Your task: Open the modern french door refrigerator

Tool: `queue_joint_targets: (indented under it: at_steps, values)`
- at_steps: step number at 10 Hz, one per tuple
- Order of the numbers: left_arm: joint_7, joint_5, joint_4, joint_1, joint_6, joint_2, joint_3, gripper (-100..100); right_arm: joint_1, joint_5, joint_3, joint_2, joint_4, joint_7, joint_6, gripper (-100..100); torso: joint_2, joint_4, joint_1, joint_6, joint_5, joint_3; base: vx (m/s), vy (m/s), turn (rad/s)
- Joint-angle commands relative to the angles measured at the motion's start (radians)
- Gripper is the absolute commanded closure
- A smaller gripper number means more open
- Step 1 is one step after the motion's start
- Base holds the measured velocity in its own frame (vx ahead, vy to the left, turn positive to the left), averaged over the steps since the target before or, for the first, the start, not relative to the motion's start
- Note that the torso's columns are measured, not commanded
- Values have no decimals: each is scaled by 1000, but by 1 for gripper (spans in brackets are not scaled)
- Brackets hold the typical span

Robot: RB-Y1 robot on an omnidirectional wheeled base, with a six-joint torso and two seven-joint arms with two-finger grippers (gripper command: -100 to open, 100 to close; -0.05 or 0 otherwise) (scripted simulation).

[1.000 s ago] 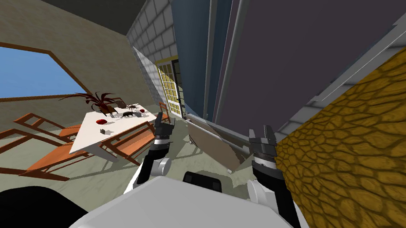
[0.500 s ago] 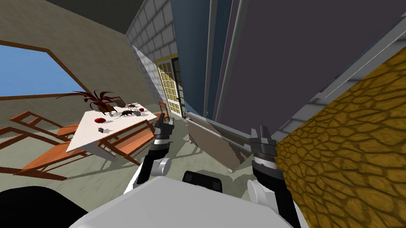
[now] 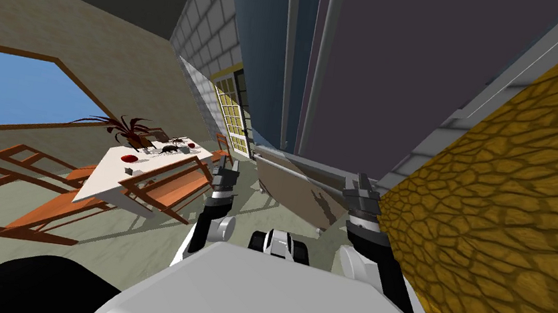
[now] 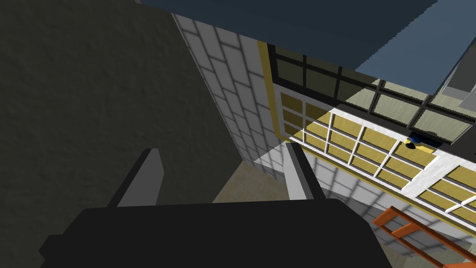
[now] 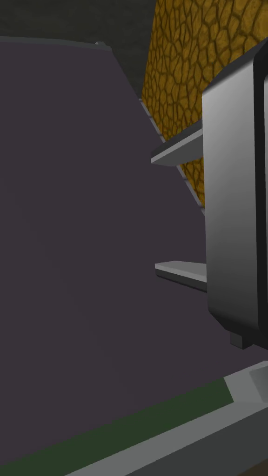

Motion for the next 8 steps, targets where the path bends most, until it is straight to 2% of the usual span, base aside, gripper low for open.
queue_joint_targets:
  at_steps: [1, 4, 8]
  values:
    - [0, 0, 0, 0, 0, 0, 0, 0, -19, 39, 22, -44, 27, 23, 46, -100, 33, 33, 3, 0, 1, -69, 30, 92, 31]
    - [0, 0, 0, 0, 0, 0, 0, 0, -49, 105, 58, -85, 70, 61, 123, -100, 45, 46, 1, 0, 0, -95, 51, 115, 29]
    - [0, 0, 0, 0, 0, 0, 0, 0, -105, 222, 127, -142, 144, 133, 266, -100, 47, 47, 1, 0, 0, -93, 65, 159, 52]
